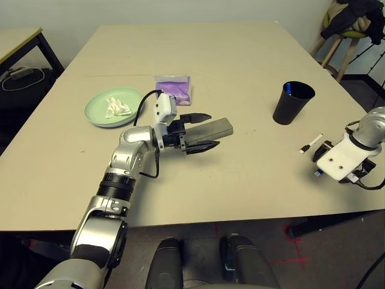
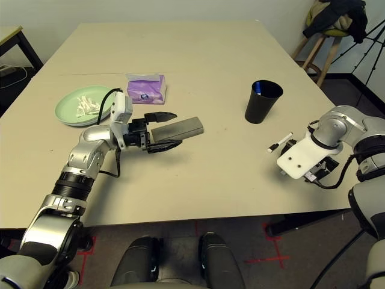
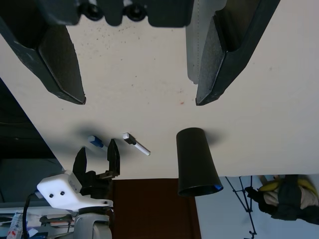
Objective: Organize and tidy the items on the table.
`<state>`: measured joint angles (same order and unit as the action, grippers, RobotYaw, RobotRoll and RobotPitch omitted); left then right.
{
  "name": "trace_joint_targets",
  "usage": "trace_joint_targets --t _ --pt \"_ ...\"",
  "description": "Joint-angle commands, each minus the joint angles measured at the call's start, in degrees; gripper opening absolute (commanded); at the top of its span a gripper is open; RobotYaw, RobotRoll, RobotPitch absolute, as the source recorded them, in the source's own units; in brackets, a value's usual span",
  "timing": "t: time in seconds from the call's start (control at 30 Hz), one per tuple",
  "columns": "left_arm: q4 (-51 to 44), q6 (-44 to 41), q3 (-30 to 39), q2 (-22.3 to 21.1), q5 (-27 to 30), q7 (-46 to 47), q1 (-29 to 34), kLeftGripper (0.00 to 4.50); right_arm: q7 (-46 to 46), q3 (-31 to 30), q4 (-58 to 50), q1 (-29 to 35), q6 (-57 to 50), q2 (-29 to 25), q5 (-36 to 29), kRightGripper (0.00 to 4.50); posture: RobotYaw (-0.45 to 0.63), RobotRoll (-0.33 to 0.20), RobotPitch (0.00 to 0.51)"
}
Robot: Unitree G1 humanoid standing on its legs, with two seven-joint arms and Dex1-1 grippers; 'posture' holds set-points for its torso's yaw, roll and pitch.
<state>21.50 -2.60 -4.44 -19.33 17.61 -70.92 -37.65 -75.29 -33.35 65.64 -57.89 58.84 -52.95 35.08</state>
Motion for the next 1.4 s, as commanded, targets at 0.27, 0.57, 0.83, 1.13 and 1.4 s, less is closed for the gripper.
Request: trace_joint_targets --t 0.27,0.57,0.83,1.13,1.4 --pt "-1.1 -0.1 -0.3 -0.7 0.3 -0.2 0.6 4.50 1.2 -0.2 0.7 0.3 -0.4 1.3 0.0 2.01 0.15 0.000 0.083" --pt "-0.7 -0.1 -0.4 -1.0 0.3 -0.3 0.3 4.50 -9.4 2.8 0.7 0.2 -4.4 1.9 -7.6 0.41 0.14 0.000 0.079" --pt "-0.6 0.0 -0.5 -1.3 0.3 -0.5 0.4 4.50 -17.2 -3.6 -17.7 1.3 -34.7 -3.7 -40.7 0.41 0.14 0.000 0.075" --pt "-1.0 -0.1 -0.7 -1.0 0.5 -0.4 0.4 4.50 -16.6 9.7 -31.4 2.2 -59.6 -1.9 -59.1 0.41 0.13 0.000 0.070" --pt "-0.7 -0.9 0.0 -0.7 0.4 2.2 0.2 4.50 -1.1 26.7 -39.1 8.4 -67.9 8.3 -62.8 0.41 0.13 0.000 0.067"
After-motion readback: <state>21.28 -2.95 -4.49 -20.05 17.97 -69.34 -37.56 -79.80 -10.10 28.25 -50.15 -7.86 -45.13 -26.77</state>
